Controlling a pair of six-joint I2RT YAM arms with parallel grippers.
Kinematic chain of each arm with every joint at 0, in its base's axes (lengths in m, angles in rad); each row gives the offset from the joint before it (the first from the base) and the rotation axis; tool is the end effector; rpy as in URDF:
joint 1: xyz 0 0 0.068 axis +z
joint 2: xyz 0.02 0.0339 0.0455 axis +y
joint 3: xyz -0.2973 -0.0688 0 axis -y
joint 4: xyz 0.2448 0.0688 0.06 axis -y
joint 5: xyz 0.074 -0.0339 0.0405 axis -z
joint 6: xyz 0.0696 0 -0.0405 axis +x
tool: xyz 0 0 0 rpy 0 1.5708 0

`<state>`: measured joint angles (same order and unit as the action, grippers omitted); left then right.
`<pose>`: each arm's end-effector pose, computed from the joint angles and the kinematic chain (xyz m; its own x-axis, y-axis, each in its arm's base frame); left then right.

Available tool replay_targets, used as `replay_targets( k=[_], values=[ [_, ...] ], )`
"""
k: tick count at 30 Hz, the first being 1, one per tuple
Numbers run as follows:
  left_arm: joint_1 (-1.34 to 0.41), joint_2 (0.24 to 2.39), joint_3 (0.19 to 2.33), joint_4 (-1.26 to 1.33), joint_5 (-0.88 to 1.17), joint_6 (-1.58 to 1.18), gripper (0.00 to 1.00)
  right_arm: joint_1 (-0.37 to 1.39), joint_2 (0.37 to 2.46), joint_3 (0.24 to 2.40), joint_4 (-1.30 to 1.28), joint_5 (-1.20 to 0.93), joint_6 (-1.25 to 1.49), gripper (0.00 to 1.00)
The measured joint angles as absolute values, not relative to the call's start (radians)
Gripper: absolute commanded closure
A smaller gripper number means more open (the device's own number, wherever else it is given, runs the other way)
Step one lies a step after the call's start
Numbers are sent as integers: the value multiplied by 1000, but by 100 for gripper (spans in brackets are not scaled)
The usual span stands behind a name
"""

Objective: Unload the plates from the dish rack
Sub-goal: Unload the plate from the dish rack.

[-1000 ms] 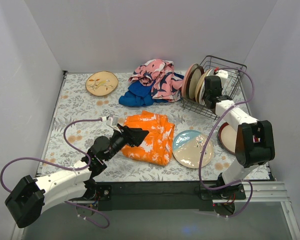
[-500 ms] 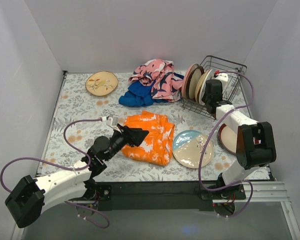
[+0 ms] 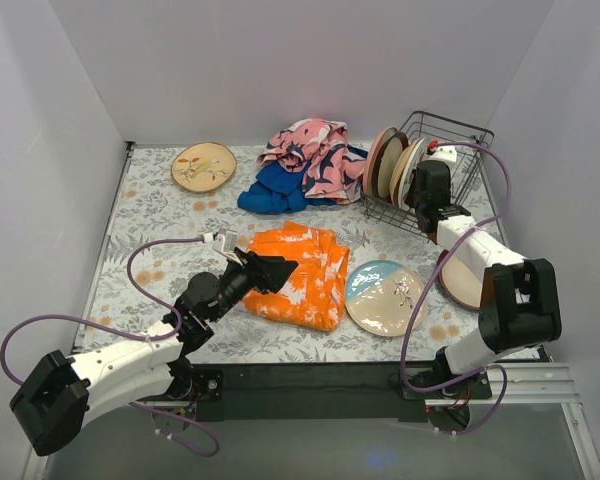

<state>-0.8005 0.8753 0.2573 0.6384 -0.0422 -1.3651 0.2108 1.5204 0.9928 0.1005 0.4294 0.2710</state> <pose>0.1465 -0.1467 0.2517 -0.6703 -0.7137 -0.2034 0.1544 0.1340 -0.9789 0.3695 0.0494 0.2821 -0.3420 0.1757 -0.9231 0.2821 0.9562 0.0775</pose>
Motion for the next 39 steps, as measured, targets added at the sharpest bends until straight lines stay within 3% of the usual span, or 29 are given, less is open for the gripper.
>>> replay_targets(
  k=[23,39],
  values=[
    [-801,888,260,636,-49,-1369,43,239,1412,993,99,340,3,99],
    [-801,871,260,635,-48,-1399,43,250,1342,993,54,543,-267,99]
  ],
)
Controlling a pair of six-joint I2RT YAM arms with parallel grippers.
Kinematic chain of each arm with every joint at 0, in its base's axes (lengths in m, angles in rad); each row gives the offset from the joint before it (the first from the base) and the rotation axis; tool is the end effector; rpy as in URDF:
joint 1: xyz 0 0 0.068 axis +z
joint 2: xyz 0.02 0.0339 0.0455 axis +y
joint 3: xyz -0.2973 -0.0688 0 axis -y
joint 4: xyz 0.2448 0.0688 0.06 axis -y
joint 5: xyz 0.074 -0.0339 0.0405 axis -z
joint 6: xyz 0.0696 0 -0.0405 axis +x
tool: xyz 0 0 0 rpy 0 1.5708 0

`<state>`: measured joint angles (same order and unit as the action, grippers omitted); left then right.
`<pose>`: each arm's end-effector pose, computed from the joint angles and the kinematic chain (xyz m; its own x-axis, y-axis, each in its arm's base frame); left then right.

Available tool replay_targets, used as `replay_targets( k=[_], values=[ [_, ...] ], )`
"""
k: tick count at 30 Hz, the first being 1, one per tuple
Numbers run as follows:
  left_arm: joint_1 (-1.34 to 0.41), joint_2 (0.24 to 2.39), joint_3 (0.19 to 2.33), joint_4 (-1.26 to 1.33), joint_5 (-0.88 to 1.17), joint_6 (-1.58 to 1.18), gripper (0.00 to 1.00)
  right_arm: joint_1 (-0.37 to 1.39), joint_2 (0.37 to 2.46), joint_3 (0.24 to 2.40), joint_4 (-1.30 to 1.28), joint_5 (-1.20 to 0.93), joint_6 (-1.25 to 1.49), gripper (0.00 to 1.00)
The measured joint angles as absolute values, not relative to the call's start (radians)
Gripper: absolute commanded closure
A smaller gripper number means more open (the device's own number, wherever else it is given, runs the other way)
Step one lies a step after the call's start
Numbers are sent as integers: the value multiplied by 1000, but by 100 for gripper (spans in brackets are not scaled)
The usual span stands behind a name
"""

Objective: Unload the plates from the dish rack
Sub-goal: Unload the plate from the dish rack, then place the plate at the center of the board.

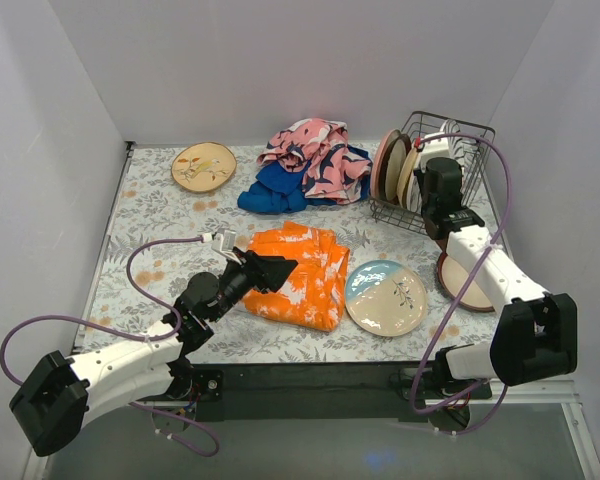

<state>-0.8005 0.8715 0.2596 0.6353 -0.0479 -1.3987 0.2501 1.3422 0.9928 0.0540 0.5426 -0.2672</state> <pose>0.1465 -0.1462 0.2529 -0.6707 -0.7220 -0.1701 0.1331 0.1085 -0.9852 0.3296 0.0471 0.3367 -0.3425 -0.3209 -0.8830 0.1827 0.8992 -0.3976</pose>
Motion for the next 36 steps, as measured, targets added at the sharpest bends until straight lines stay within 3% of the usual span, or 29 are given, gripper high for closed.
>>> replay_targets(
  k=[12,22,28,33,36],
  values=[
    [-801,878,293,574,-62,-1442,43,354,1319,1015,2,624,-387,99],
    [-778,951,544,290,-57,-1604,35,529,1171,1044,6,670,-585,99],
    [-508,923,682,95,145,-1670,22,751,1133,983,142,690,-840,99],
    [-210,991,865,-43,388,-1652,22,941,1113,850,263,686,-1039,99],
    [-141,1052,928,-74,522,-1623,22,1045,1090,760,342,690,-1165,99]
  ],
)
